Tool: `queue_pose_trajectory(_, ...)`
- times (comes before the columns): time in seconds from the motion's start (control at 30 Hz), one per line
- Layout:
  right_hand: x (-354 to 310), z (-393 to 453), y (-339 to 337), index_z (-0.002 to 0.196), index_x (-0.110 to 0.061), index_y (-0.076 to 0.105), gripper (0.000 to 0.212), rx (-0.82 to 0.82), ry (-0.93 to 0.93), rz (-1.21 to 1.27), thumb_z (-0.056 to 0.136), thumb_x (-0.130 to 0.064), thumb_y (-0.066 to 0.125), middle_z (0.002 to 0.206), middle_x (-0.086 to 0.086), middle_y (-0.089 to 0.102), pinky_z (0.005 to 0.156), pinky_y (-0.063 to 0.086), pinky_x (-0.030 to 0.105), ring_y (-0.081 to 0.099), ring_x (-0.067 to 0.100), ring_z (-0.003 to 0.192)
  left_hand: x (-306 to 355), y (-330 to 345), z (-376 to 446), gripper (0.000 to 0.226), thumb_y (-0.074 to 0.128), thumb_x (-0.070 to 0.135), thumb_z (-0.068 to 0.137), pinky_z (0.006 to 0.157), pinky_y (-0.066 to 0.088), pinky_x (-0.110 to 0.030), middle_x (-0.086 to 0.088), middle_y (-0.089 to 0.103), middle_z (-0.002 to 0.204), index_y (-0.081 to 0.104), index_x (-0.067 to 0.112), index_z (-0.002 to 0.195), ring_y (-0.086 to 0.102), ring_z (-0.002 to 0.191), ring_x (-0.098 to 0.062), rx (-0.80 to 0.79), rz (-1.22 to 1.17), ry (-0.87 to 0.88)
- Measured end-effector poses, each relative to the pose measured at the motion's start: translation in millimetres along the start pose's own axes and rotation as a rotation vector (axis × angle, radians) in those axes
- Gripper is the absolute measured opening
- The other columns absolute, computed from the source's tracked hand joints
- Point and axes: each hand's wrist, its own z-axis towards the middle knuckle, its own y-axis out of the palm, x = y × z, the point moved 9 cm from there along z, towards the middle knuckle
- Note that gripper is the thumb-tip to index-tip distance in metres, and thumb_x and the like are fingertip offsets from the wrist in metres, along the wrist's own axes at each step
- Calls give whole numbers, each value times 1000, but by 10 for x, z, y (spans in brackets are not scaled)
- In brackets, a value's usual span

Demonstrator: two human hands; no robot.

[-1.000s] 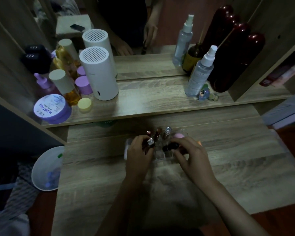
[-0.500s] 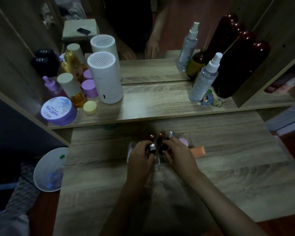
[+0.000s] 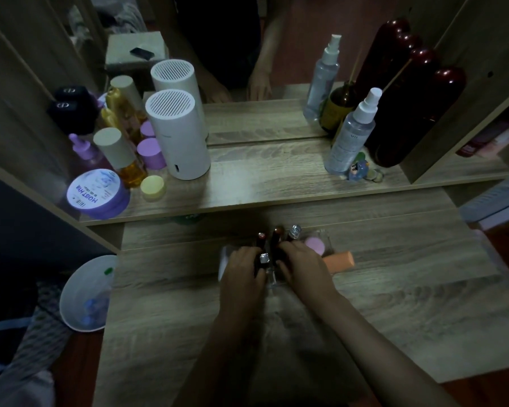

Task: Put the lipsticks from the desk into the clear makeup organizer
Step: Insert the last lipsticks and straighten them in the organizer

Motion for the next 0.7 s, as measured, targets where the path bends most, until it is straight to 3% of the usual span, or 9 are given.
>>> queue_pose_trajectory(0.2,-27,-59,-104,108,-8,58,28,48,-33,54,81,-6,60,105,15,64,74,50,40,59,32,95,32,-43,23,29,65,5,74,82,35,-23,-11,65,102,62,8,102,57,96,-25,-4,-21,8)
queue_pose_trajectory(0.3,-46,-106,-260,97,-9,60,18,105,-38,97,79,-7,64,94,10,66,68,47,34,59,26,87,61,-135,10,21,69,11,75,76,42,-27,-8,64,95,62,11,95,56,89,-21,12,-52,22)
queue_pose_trajectory(0.43,-69,-130,-597,83,-13,55,17,274,-58,151,76,-9,69,78,-1,55,60,35,23,49,13,69,82,-357,36,17,73,12,74,67,38,-16,-6,60,85,60,10,84,53,80,-16,109,-111,32)
queue_pose_trajectory(0.53,-2,-53,-687,97,-14,55,24,315,-37,172,78,-10,68,92,2,56,64,36,19,51,13,80,125,-385,103,24,72,8,73,76,42,-24,-9,61,96,61,9,94,56,90,-20,116,-117,41)
queue_pose_trajectory(0.6,41,13,-612,110,-16,55,35,258,-23,181,78,-8,67,106,8,58,76,42,24,55,18,94,182,-336,154,32,70,10,75,82,37,-22,-9,61,107,60,11,105,54,101,-19,89,-83,47)
queue_pose_trajectory(0.7,73,77,-516,114,-15,56,38,215,-4,171,78,-4,65,110,10,60,82,47,36,58,25,97,316,-245,241,35,67,18,78,84,31,-21,-6,63,114,59,14,112,55,105,-19,57,-13,95)
